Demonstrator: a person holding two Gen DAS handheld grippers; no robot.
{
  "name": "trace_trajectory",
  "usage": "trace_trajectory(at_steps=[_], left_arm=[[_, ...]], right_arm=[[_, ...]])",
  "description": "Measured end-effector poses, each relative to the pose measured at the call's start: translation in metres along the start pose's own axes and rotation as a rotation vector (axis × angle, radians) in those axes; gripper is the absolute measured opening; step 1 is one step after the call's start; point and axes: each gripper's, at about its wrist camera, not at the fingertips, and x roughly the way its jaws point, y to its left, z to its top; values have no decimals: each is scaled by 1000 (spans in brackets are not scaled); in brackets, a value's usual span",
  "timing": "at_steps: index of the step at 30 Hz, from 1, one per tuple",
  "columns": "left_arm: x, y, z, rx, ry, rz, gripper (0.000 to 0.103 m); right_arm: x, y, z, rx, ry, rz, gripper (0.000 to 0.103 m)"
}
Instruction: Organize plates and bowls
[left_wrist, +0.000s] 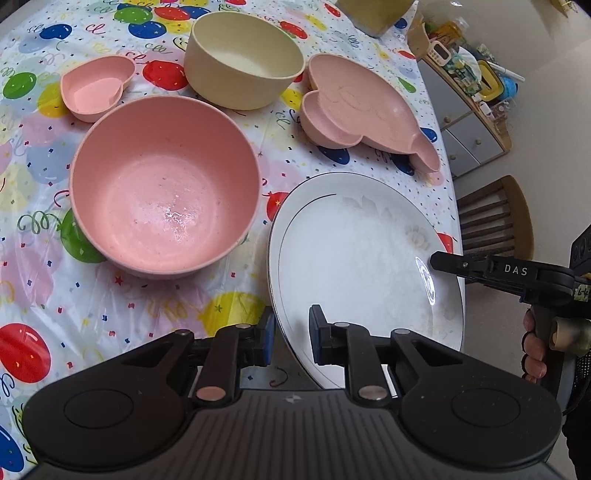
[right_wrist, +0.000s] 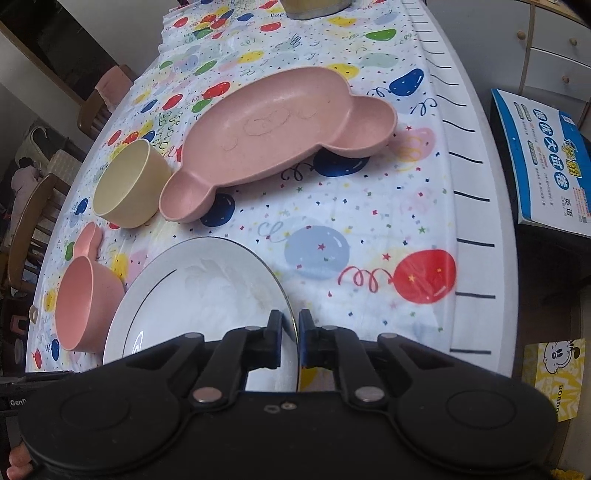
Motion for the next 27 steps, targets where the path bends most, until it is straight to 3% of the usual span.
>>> trace_trajectory(at_steps=[14,27], left_arm=[[-34,21,-22,47,42,-37,18],[-81,77,-47,111,66,-27,18]], right_arm=[[-39,19,-48,104,-58,4,6],[-53,76,-114,161,-96,-17,5]])
